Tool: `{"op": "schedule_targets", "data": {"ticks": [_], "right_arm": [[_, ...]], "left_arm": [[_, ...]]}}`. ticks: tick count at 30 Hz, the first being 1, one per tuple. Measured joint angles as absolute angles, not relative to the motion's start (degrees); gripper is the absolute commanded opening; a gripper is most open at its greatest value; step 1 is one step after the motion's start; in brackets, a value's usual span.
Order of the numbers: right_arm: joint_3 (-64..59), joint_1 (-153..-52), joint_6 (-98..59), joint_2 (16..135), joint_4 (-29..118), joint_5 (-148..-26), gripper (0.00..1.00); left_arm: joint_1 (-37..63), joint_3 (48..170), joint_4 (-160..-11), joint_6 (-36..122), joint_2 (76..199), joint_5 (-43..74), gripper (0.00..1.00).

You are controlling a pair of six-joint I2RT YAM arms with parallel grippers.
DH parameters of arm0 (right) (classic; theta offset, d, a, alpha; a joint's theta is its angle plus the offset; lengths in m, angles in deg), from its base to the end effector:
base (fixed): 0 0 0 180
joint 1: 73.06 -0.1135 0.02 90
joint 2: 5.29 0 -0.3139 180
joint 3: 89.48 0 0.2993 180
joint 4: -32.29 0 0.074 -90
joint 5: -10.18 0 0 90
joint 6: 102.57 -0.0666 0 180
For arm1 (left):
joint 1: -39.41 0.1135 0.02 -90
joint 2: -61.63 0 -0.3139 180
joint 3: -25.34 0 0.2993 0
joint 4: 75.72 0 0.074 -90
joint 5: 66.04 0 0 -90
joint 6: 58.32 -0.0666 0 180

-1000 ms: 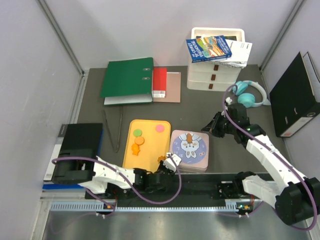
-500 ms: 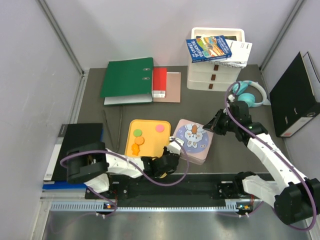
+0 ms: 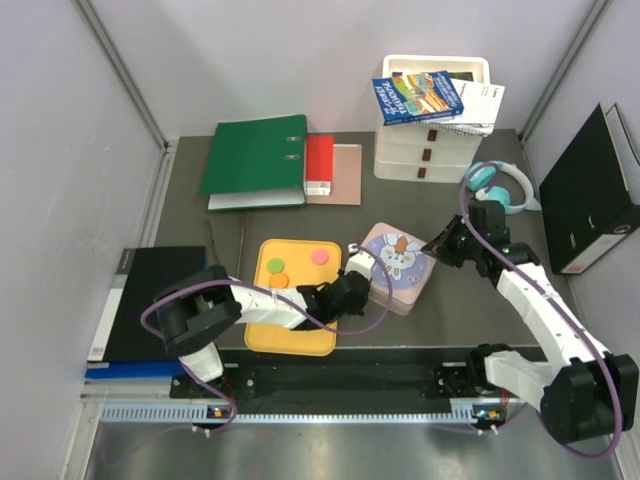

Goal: Pack the cookies

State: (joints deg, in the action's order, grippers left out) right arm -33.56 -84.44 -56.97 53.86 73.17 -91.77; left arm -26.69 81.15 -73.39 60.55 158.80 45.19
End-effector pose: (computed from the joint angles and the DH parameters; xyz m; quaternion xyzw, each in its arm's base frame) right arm 0.2500 0.0644 0.2693 0.2214 0.8896 0.2661 0.2979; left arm 0.1799 -0.3464 0.1415 0.2081 0.8661 -0.1994 0.4084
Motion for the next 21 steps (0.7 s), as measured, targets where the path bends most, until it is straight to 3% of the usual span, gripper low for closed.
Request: {"op": "schedule_targets", "data": {"ticks": [11, 21], "right_arm": [[-32.0, -72.8, -63.4, 71.2, 66.1, -89.1, 0.00], [-29.1, -71.5, -65.3, 81.7, 61.8, -89.6, 0.00]], "left_arm": [[-26.6, 82.4, -77.1, 61.8, 158.8, 42.8, 0.00], [-26.5, 82.4, -78.8, 63.1, 158.6, 42.8, 0.00]]}}
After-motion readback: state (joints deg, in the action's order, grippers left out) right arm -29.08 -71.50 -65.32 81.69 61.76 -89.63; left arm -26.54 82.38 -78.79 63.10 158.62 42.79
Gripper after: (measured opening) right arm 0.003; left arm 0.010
